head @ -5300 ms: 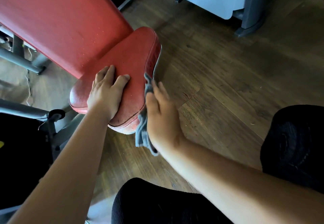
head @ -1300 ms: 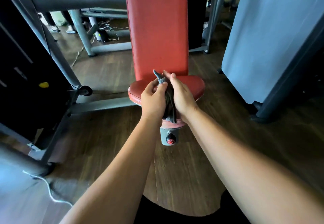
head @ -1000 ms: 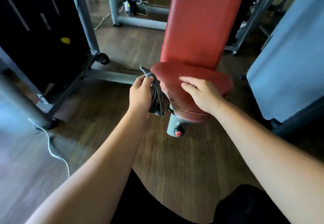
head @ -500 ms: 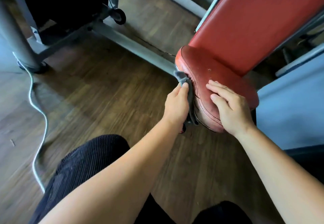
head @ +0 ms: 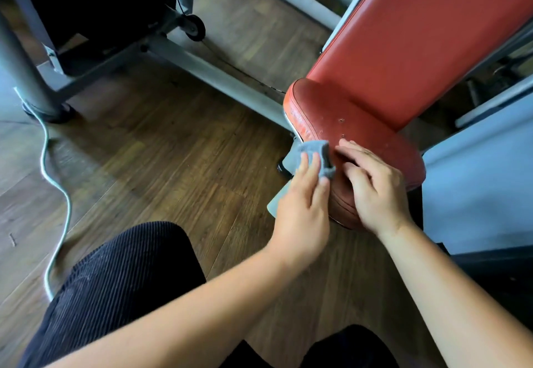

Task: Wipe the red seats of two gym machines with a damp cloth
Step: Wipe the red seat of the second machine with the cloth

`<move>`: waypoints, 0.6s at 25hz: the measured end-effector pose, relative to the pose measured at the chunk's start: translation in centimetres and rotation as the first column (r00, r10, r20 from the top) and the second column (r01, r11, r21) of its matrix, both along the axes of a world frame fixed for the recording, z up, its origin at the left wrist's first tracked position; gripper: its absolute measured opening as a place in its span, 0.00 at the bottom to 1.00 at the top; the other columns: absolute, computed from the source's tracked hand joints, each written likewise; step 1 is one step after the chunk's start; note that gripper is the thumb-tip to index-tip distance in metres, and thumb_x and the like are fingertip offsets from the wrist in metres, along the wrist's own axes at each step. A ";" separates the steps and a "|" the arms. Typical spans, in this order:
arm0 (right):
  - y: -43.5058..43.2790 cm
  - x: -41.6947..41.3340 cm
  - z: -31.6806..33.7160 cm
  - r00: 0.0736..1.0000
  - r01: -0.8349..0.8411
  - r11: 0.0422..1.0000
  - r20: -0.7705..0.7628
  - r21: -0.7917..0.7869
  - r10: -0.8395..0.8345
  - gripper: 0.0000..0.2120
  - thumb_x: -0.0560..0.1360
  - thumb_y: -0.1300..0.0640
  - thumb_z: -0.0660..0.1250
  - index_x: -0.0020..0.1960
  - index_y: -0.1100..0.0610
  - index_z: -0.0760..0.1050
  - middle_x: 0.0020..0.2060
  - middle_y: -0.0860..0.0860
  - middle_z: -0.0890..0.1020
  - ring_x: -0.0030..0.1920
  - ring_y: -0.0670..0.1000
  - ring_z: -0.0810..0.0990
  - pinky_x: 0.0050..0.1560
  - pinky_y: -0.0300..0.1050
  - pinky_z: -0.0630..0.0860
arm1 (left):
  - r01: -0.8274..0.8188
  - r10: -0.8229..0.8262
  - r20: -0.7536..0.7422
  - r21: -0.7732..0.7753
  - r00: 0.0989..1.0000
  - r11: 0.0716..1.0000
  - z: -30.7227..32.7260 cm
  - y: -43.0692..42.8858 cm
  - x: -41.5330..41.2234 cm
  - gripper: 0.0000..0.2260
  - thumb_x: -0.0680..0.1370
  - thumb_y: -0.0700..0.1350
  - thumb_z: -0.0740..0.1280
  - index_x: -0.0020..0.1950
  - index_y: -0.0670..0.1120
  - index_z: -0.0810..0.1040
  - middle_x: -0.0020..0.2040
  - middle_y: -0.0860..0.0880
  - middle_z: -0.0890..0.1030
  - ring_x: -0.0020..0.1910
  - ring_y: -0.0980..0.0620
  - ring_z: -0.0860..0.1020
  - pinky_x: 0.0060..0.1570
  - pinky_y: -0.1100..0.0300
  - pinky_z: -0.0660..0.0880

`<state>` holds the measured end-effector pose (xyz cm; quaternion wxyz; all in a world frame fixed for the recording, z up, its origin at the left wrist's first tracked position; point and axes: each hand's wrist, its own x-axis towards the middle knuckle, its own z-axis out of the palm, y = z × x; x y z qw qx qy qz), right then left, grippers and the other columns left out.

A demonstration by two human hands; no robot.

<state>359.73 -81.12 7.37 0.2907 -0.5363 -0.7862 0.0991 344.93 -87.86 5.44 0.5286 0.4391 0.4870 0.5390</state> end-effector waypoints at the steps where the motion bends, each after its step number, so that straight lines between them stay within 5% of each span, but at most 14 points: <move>1: 0.1 0.0 0.0 1.000 -0.001 1.000 0.007 0.004 0.001 0.17 0.79 0.59 0.61 0.64 0.57 0.82 0.65 0.50 0.81 0.70 0.47 0.77 0.73 0.51 0.70 | 0.009 -0.009 0.020 0.029 1.000 1.000 -0.3 -1.3 0.0 0.22 0.87 0.46 0.57 0.82 0.49 0.61 0.79 0.61 0.57 0.80 0.65 0.53 0.78 0.68 0.51; 6: -0.2 -0.5 0.2 0.999 0.033 0.999 0.007 0.004 -0.033 0.18 0.78 0.58 0.61 0.64 0.57 0.82 0.66 0.51 0.82 0.69 0.48 0.77 0.73 0.51 0.70 | -0.042 0.042 -0.001 -0.085 0.999 0.995 -1.6 3.7 -1.0 0.22 0.86 0.51 0.57 0.82 0.55 0.63 0.82 0.58 0.61 0.81 0.62 0.58 0.81 0.55 0.55; 11: -0.2 -0.5 0.1 0.998 0.032 0.999 0.053 0.022 -0.034 0.20 0.76 0.61 0.59 0.64 0.57 0.82 0.66 0.51 0.81 0.70 0.49 0.77 0.74 0.50 0.70 | -0.016 0.016 -0.045 -0.002 0.999 1.000 -0.1 -1.9 -0.1 0.22 0.87 0.47 0.58 0.82 0.52 0.63 0.80 0.61 0.59 0.80 0.66 0.54 0.78 0.70 0.51; 15: -0.2 -0.8 0.1 0.996 0.062 0.997 0.059 0.035 -0.064 0.20 0.75 0.63 0.60 0.63 0.58 0.82 0.66 0.52 0.81 0.69 0.49 0.77 0.74 0.48 0.69 | -0.053 0.037 -0.178 -0.087 0.983 0.995 -0.9 4.0 -0.9 0.21 0.87 0.50 0.55 0.82 0.54 0.64 0.82 0.52 0.64 0.81 0.55 0.61 0.79 0.59 0.58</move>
